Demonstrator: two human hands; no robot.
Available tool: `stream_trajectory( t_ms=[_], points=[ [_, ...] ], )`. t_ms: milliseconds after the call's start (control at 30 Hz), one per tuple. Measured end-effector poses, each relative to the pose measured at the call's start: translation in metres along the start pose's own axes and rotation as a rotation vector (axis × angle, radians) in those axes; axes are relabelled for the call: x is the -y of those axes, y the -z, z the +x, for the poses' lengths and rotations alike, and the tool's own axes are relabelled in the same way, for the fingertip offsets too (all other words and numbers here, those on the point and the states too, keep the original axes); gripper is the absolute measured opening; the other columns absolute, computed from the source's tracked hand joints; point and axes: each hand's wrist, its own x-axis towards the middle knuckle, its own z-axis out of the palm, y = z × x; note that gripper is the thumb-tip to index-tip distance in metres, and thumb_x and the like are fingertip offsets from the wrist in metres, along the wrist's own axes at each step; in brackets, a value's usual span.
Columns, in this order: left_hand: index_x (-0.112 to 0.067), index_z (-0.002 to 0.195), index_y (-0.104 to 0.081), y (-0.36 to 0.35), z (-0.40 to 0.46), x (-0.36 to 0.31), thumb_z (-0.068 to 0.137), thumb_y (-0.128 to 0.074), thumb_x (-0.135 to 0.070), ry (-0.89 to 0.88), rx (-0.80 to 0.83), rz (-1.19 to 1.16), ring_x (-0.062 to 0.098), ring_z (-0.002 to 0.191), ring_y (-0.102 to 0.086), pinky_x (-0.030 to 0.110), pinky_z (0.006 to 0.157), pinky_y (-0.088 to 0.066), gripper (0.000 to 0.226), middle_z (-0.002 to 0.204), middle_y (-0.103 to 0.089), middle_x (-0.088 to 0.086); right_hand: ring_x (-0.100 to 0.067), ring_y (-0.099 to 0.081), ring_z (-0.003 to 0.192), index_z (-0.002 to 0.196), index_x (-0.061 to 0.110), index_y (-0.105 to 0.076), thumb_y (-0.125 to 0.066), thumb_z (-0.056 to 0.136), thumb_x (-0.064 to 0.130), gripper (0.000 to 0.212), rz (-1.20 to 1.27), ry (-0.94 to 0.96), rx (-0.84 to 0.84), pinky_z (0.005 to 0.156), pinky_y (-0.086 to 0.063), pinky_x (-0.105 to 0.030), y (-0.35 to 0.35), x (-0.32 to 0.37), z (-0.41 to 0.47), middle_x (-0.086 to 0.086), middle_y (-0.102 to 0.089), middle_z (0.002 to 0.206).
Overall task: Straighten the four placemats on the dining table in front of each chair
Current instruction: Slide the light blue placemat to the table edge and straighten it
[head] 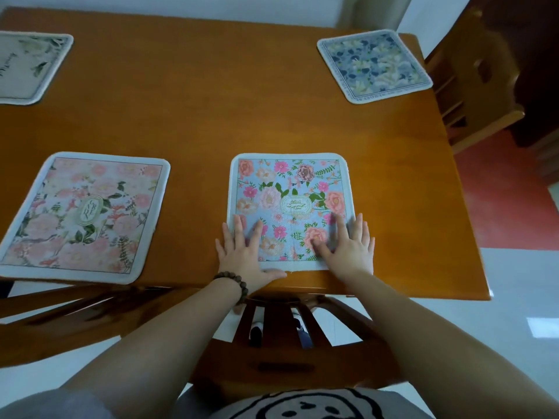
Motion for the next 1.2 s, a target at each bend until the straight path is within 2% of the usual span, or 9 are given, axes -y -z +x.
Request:
stream_trajectory(
  t_ms=[133, 267, 433, 567, 700, 800, 867, 1067, 1200],
  points=[
    [-0.042, 0.134, 0.038, -0.009, -0.006, -0.009, 0.049, -0.046, -0.095, 0.070, -0.015, 0.020, 0.042, 0.135, 0.031, 0.062, 0.109, 0.007, 0.131, 0.142, 0.048, 0.009, -0.031, 0.012, 0.145, 0.149, 0.038, 0.002, -0.027, 0.081, 0.080, 0.085, -0.119, 0.147, 0.019, 0.113, 0.006, -0.052, 0.019, 0.006, 0.049, -0.010, 0.012, 0.159],
    [-0.038, 0.138, 0.034, -0.015, -0.005, -0.007, 0.048, -0.041, -0.096, 0.097, -0.054, 0.043, 0.044, 0.136, 0.027, 0.062, 0.110, 0.003, 0.131, 0.145, 0.044, 0.009, -0.030, 0.016, 0.144, 0.149, 0.038, 0.003, -0.021, 0.087, 0.074, 0.075, -0.274, 0.324, 0.030, 0.112, 0.008, -0.054, 0.036, 0.021, 0.105, -0.010, 0.014, 0.159],
    [-0.037, 0.140, 0.033, -0.015, -0.004, -0.008, 0.046, -0.034, -0.097, 0.089, -0.074, 0.030, 0.042, 0.137, 0.026, 0.061, 0.111, 0.004, 0.130, 0.149, 0.038, 0.010, -0.028, 0.015, 0.145, 0.151, 0.033, 0.002, -0.019, 0.094, 0.062, 0.067, -0.329, 0.389, 0.067, 0.115, 0.002, -0.057, 0.050, 0.044, 0.161, -0.004, 0.014, 0.159],
    [-0.037, 0.138, 0.036, -0.016, -0.005, -0.008, 0.045, -0.033, -0.098, 0.107, -0.070, 0.049, 0.041, 0.138, 0.026, 0.060, 0.111, 0.006, 0.131, 0.153, 0.029, 0.014, -0.025, 0.012, 0.146, 0.151, 0.036, 0.003, -0.016, 0.095, 0.060, 0.063, -0.351, 0.426, 0.171, 0.112, 0.000, -0.062, 0.048, 0.059, 0.181, 0.004, 0.009, 0.160],
    [-0.037, 0.138, 0.035, -0.005, 0.004, 0.002, 0.041, -0.026, -0.100, 0.086, -0.039, 0.092, 0.038, 0.139, 0.024, 0.061, 0.110, 0.006, 0.130, 0.153, 0.029, 0.013, -0.022, 0.006, 0.146, 0.150, 0.037, 0.003, -0.012, 0.093, 0.064, 0.065, -0.327, 0.431, 0.176, 0.113, -0.004, -0.061, 0.046, 0.061, 0.184, 0.006, 0.003, 0.160],
    [-0.036, 0.144, 0.022, 0.010, 0.014, 0.012, 0.057, -0.038, -0.093, 0.095, -0.102, 0.062, 0.033, 0.144, 0.011, 0.059, 0.113, -0.006, 0.121, 0.159, 0.013, 0.011, -0.022, 0.006, 0.146, 0.151, 0.036, 0.001, -0.013, 0.094, 0.062, 0.064, -0.312, 0.423, 0.163, 0.112, -0.003, -0.062, 0.046, 0.057, 0.180, 0.006, 0.001, 0.160],
    [-0.036, 0.147, 0.014, 0.024, 0.023, 0.023, 0.060, -0.044, -0.090, 0.107, -0.133, 0.015, 0.031, 0.145, 0.005, 0.057, 0.114, -0.010, 0.118, 0.159, 0.005, 0.011, -0.021, 0.006, 0.146, 0.151, 0.036, -0.001, -0.014, 0.095, 0.061, 0.062, -0.295, 0.407, 0.154, 0.111, -0.004, -0.064, 0.045, 0.054, 0.175, 0.006, 0.000, 0.160],
    [-0.039, 0.144, 0.020, 0.030, 0.023, 0.043, 0.048, -0.047, -0.094, -0.053, 0.022, 0.158, 0.033, 0.143, 0.016, 0.057, 0.114, -0.002, 0.130, 0.157, 0.020, 0.009, -0.018, 0.005, 0.146, 0.151, 0.037, -0.002, -0.018, 0.095, 0.061, 0.062, -0.251, 0.321, 0.159, 0.110, -0.008, -0.065, 0.045, 0.048, 0.167, 0.008, -0.001, 0.160],
    [-0.039, 0.144, 0.020, 0.023, 0.019, 0.046, 0.050, -0.050, -0.093, -0.069, -0.001, 0.183, 0.034, 0.142, 0.019, 0.058, 0.113, 0.001, 0.129, 0.155, 0.026, 0.009, -0.018, 0.004, 0.146, 0.151, 0.037, -0.002, -0.019, 0.096, 0.059, 0.062, -0.221, 0.237, 0.147, 0.111, -0.010, -0.064, 0.041, 0.043, 0.154, 0.008, -0.001, 0.160]
  ],
)
